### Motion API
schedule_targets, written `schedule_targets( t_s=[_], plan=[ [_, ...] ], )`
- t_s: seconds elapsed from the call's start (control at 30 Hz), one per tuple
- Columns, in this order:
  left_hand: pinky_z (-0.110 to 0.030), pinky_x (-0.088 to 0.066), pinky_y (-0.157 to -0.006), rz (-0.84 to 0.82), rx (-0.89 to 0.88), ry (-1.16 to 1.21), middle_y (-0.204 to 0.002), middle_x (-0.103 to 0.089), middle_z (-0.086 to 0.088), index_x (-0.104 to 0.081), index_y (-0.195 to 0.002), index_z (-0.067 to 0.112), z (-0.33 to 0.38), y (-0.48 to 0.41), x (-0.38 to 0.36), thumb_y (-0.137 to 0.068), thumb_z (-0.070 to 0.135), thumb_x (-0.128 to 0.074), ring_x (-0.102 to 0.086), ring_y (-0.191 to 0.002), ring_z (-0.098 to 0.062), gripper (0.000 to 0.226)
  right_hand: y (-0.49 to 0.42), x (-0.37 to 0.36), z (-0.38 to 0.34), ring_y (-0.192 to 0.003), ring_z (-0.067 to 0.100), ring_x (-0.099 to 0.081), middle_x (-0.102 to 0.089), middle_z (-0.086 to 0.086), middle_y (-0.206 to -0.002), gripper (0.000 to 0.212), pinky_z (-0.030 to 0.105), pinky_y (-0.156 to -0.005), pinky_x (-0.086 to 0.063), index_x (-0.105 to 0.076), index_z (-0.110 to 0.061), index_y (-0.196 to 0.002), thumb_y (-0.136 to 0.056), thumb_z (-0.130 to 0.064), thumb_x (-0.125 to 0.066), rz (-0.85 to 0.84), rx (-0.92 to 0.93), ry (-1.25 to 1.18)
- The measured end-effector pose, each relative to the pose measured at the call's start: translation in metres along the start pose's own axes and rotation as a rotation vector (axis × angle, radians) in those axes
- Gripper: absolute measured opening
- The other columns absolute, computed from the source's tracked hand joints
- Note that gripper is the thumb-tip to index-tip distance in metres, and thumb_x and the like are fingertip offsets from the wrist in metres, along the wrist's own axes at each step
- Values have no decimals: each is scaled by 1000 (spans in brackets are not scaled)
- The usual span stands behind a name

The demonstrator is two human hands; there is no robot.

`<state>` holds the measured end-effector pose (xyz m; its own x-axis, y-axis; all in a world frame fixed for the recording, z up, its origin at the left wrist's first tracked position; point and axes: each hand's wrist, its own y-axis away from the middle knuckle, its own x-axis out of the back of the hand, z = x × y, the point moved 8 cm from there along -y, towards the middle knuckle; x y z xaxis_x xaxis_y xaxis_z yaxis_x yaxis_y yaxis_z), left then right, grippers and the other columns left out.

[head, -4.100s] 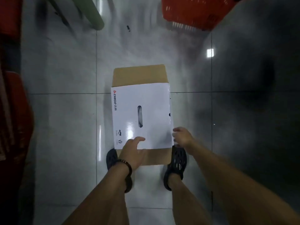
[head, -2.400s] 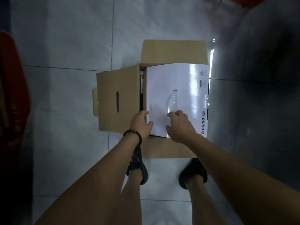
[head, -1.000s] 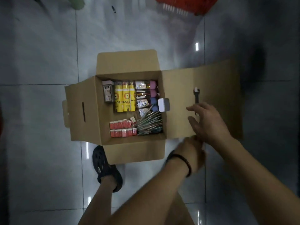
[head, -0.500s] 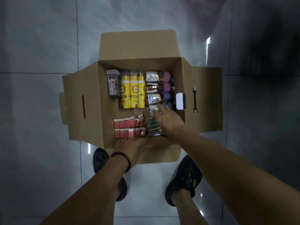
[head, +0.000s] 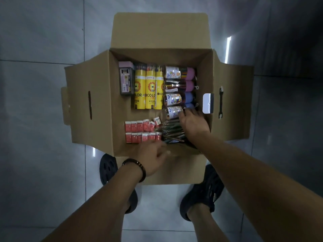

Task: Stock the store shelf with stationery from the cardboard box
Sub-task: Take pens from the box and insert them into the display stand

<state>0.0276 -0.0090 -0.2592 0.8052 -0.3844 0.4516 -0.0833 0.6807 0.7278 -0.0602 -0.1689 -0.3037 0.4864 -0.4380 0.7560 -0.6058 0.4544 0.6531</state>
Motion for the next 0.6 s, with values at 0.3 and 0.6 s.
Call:
schedule_targets(
  t_s=[0.3,0.6],
  plan=[
    [-51,-46,-107,125,-85,-363,-141,-50,-7,-49,-138,18,67,-118,0,-74,15,-85,-46,-130,-34,74,79,55,38,-70,36,-61,-64,13,-94,13,42,-56,-53,-66,-8,-99,-88,-7,-58,528,-75,-519],
    [-49,-40,-110,154,12,-467,-140,-51,-17,-46,-139,8,60,-127,-35,-102,6,-41,-47,-130,-37,38,89,42,67,-73,12,-53,-66,2,-84,10,9,-67,-33,-69,-10,-86,-84,1,-68,616,-143,-704]
  ],
)
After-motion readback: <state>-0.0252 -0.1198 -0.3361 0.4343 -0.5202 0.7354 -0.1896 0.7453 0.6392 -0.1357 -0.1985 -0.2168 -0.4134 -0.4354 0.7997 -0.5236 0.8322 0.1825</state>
